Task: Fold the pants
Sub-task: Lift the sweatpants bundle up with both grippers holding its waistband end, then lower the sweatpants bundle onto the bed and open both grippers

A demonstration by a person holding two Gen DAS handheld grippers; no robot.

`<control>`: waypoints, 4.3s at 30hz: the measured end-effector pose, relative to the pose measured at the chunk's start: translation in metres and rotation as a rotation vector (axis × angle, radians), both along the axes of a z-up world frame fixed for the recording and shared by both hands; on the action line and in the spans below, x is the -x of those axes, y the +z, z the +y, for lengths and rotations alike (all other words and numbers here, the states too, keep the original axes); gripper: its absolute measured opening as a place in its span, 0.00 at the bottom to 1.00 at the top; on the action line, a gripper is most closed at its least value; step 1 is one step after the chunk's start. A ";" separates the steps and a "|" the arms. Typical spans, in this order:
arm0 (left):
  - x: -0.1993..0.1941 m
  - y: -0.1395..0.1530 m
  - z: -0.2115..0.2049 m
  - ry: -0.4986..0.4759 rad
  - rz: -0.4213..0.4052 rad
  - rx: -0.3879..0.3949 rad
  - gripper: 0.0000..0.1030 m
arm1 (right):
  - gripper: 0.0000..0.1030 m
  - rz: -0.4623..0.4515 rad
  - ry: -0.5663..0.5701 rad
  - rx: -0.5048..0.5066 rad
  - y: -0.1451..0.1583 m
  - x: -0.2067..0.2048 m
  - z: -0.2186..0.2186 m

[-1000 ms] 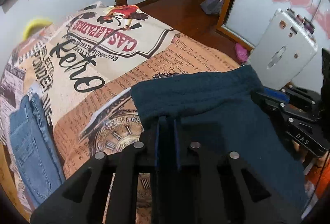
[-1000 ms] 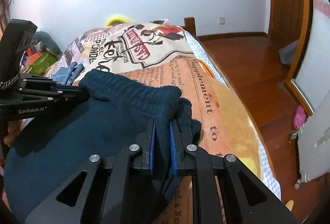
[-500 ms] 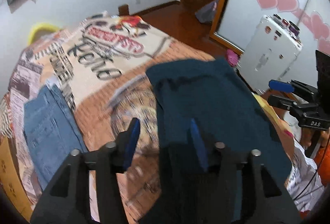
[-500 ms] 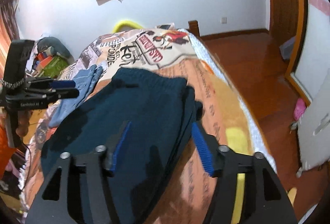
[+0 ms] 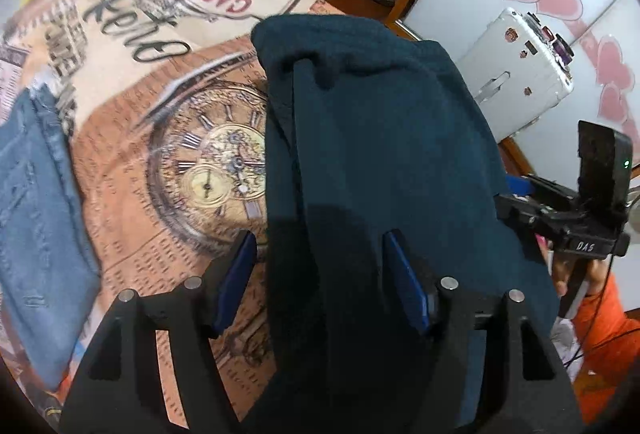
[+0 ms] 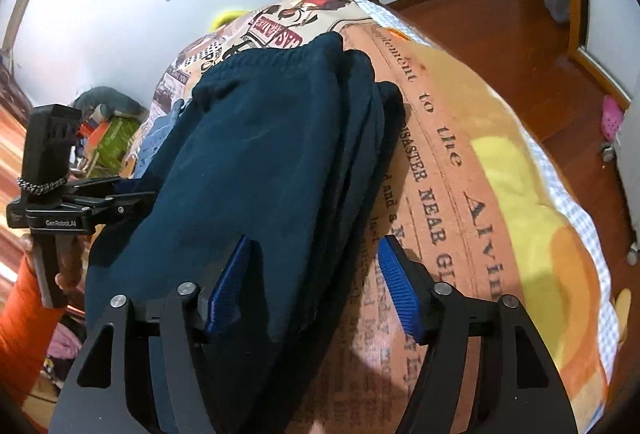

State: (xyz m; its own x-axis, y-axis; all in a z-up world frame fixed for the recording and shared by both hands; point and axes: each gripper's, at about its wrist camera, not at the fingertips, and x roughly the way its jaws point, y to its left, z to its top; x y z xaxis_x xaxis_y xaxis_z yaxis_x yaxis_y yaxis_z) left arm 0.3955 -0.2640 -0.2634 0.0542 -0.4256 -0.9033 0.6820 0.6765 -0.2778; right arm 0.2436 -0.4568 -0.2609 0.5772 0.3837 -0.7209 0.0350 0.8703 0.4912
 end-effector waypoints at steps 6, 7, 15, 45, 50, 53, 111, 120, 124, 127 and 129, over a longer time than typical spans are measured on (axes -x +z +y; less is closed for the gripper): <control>-0.023 -0.025 -0.018 -0.008 0.150 0.003 0.73 | 0.70 0.037 0.041 -0.079 -0.017 -0.019 -0.001; -0.026 -0.026 -0.020 -0.004 0.170 0.011 0.73 | 0.70 0.036 0.051 -0.090 -0.019 -0.023 0.000; -0.047 -0.042 -0.028 0.035 0.330 0.098 0.73 | 0.76 0.017 0.089 -0.138 -0.025 -0.052 0.006; 0.042 0.141 0.084 0.182 -0.186 0.310 0.35 | 0.35 -0.384 0.172 0.020 0.140 -0.028 0.082; 0.058 0.179 0.144 0.268 -0.355 0.311 0.35 | 0.35 -0.480 0.241 0.029 0.173 -0.046 0.133; 0.059 0.191 0.178 0.323 -0.414 0.316 0.35 | 0.35 -0.516 0.285 0.020 0.185 -0.068 0.165; -0.043 0.130 0.327 0.703 -0.465 0.132 0.32 | 0.39 -0.374 0.396 0.136 0.157 -0.182 0.283; 0.103 0.240 0.310 0.694 -0.750 0.199 0.32 | 0.40 -0.657 0.382 0.129 0.253 -0.056 0.259; 0.171 0.268 0.305 0.684 -0.878 0.233 0.32 | 0.40 -0.777 0.378 0.118 0.274 0.001 0.254; 0.213 0.274 0.300 0.694 -0.963 0.229 0.32 | 0.41 -0.825 0.384 0.087 0.277 0.034 0.253; 0.235 0.276 0.298 0.698 -1.005 0.226 0.36 | 0.46 -0.845 0.369 0.096 0.275 0.048 0.254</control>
